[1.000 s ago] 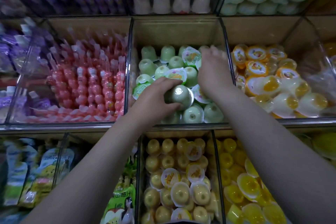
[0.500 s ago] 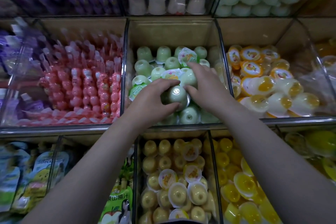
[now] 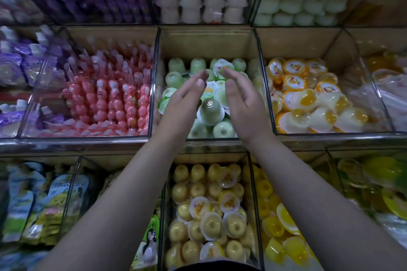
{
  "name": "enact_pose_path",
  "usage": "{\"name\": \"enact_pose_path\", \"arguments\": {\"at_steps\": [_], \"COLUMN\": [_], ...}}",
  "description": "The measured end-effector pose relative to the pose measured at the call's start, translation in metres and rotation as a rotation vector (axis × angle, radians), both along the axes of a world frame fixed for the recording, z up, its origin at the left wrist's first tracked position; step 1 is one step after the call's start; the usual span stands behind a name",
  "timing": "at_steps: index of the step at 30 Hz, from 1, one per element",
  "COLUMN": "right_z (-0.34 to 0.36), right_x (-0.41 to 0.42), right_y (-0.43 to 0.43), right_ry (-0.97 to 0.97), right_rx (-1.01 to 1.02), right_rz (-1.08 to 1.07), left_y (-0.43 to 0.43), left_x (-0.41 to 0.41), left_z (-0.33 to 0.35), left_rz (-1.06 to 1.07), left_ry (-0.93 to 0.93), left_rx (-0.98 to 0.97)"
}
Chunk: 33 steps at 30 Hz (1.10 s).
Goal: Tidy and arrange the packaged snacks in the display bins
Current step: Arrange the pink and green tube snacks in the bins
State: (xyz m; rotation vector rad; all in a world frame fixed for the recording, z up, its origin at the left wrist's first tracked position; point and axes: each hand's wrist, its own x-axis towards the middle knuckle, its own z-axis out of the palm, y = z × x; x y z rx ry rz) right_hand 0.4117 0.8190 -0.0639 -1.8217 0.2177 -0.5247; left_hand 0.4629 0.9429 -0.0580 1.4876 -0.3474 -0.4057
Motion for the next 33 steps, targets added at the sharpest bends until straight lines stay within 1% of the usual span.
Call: {"name": "enact_pose_path", "arguments": {"at_steps": [3,7,13,23,27,33], "right_z": [0.004,0.008,0.015,0.016,0.01,0.005], "right_x": [-0.003,-0.004,0.003,0.033,0.049,0.073], "right_y": [0.006,0.017,0.048,0.126,0.151,0.181], "right_ry": [-0.018,-0.001,-0.032,0.007,0.008,0.062], "right_rx": [0.164,0.201,0.266,0.317,0.318,0.321], "right_rz": [0.015,0.027,0.011,0.027,-0.014,-0.076], "left_y": [0.001,0.013,0.042,0.12,0.145,0.173], "left_x": [-0.008,-0.017,-0.008,0.023,0.038,0.07], "left_z": [0.006,0.014,0.017,0.018,0.013,0.006], "left_rz": [0.049,0.082,0.087,0.099,0.08,0.016], "left_ry": [0.013,0.019,0.023,0.026,0.05,0.032], "left_rx": [-0.082,-0.146,-0.171,-0.14,-0.114,-0.035]}}
